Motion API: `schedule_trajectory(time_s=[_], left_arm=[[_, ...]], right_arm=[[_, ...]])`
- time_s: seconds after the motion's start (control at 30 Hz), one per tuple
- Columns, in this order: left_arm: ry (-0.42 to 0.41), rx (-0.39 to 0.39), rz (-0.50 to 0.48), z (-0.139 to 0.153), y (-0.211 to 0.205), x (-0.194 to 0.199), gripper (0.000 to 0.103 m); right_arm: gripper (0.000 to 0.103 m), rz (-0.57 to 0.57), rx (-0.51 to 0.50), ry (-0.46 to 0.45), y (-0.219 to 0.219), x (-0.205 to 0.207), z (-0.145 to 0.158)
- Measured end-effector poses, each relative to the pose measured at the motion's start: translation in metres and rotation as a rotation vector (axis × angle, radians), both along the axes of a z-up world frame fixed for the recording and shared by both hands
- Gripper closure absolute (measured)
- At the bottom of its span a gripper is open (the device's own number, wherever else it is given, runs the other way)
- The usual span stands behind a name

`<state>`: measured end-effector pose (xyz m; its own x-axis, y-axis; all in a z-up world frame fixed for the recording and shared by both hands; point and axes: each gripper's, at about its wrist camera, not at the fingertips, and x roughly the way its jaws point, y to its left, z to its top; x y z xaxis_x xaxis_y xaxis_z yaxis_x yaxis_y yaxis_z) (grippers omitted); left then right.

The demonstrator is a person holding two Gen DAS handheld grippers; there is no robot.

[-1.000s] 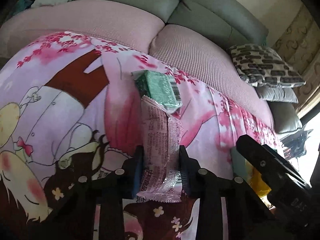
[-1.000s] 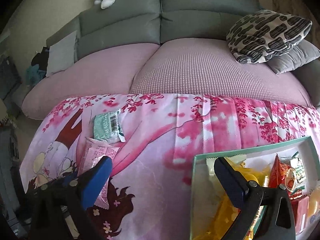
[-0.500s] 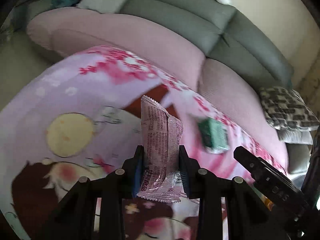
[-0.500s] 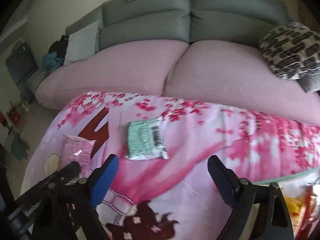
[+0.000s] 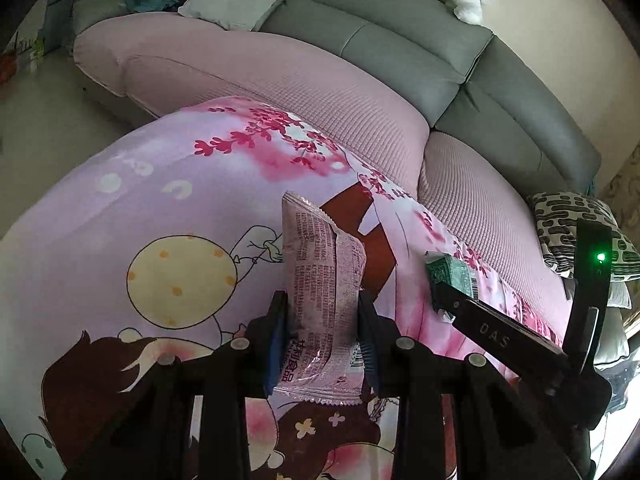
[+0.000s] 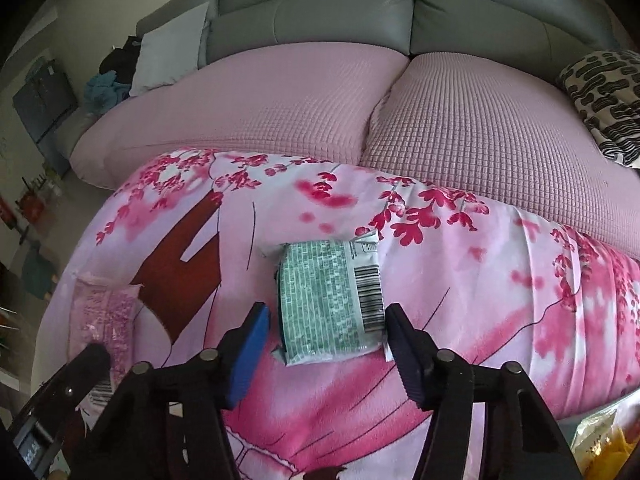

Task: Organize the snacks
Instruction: 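Grasp the green-and-white pack with the right gripper while the left gripper holds the pink pack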

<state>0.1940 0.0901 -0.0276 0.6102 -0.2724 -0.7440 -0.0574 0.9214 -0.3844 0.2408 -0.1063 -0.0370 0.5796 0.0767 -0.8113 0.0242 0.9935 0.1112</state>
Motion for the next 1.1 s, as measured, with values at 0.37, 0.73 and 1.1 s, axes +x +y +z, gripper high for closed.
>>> schedule_trajectory(time_s=[0.37,0.73,1.1], left_arm=[[0.004,0.006,-0.007,0.006,-0.002,-0.008,0.068],[-0.035,0.019,-0.038,0.036,-0.015,-0.034,0.068],[-0.121,0.004,-0.177,0.075,-0.060,-0.072,0.068]], right_arm=[[0.051,0.015,0.019,0.006,0.001,-0.004,0.003],[0.051,0.012,0.072,-0.051,-0.003,-0.082,0.034],[0.051,-0.110,0.089,-0.111,-0.044,-0.170,0.056]])
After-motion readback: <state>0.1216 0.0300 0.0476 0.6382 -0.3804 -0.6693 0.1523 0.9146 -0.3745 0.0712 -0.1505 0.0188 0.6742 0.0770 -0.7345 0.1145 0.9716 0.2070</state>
